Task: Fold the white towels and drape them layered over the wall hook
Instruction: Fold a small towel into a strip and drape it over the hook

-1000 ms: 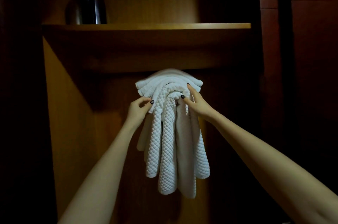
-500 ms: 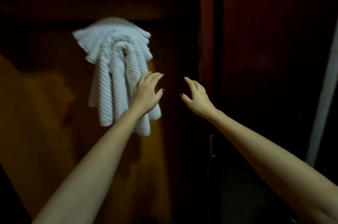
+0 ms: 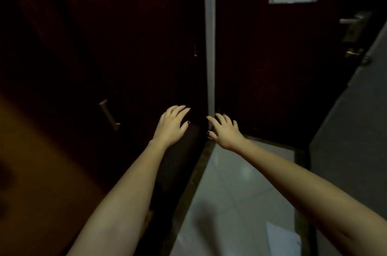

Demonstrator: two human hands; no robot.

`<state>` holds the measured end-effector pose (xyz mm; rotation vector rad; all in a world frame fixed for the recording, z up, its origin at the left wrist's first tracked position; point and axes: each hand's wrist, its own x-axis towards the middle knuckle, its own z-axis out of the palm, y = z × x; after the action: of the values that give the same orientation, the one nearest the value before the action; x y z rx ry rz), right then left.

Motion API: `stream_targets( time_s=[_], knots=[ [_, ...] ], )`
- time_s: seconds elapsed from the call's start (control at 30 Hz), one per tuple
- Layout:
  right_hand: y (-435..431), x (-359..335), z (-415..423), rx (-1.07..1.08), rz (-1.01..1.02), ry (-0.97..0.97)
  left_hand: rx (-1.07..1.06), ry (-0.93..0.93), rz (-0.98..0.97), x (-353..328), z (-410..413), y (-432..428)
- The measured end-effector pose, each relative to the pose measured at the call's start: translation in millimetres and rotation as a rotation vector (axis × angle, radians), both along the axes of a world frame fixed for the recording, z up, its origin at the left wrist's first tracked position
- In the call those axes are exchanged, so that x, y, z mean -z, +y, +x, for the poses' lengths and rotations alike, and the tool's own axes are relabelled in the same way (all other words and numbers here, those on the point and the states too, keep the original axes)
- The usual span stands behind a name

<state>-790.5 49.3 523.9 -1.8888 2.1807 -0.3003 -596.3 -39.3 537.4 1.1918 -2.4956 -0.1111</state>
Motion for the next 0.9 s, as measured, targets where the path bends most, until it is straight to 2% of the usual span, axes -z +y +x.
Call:
stream_targets(
  time_s=[0.23,0.47,0.67,0.9],
  knots=[
    [99.7,69.4,-150.9,0.393,0.148,-0.102,0.309,-0.104,0.146,72.5,-161.8,36.8],
    [189.3,173.8,-245.9,0.636,0.252,-0.228,0.519,-0.187,0.278,175.2,-292.7,91.5],
    [263.6,312.8,-278.2,0.834,0.267,-0.33,0.722,-0.294,0.329,318.1,-372.4,139.5],
    [307.0,526.4,-293.1,0.949,0.241,-0.421,0.83,-0.359,0.429,549.4,-412.5,177.2]
  ],
)
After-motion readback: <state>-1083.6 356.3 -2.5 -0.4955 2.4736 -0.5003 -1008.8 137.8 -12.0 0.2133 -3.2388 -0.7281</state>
